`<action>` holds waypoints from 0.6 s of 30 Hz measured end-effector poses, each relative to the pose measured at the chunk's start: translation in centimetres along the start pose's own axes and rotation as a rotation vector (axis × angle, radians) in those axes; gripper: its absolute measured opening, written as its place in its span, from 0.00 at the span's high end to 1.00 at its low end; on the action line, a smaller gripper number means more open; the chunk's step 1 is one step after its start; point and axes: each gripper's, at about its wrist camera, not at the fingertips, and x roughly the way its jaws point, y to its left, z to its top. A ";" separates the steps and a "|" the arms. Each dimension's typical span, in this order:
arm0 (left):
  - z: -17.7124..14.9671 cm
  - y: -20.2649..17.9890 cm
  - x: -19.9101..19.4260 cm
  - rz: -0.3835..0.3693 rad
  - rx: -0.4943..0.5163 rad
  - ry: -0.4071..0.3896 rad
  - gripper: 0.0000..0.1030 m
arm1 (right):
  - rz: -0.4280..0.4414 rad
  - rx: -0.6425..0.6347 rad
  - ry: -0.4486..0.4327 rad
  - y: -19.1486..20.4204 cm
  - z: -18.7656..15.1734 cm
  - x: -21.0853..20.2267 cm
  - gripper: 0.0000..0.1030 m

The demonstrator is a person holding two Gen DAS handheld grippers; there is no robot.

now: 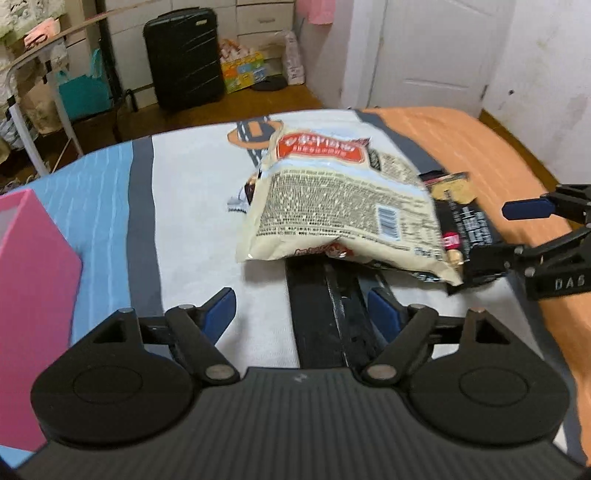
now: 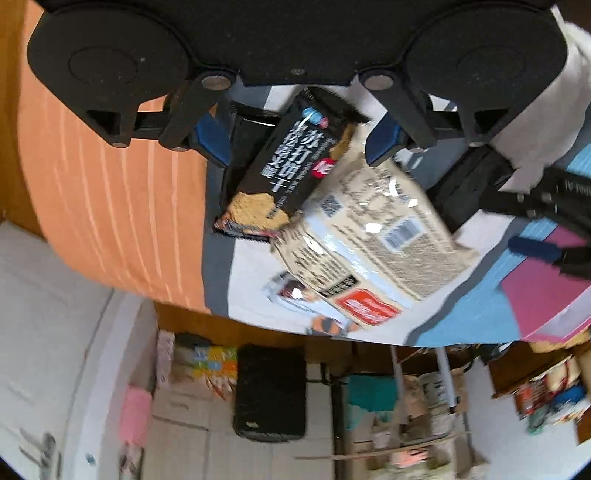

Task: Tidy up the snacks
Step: 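Reach the right gripper to the pile and grasp a dark biscuit pack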

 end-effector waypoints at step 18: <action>-1.4 -0.4 4.9 0.062 -0.118 0.056 0.10 | -0.081 -0.149 -0.028 1.6 0.1 4.5 0.27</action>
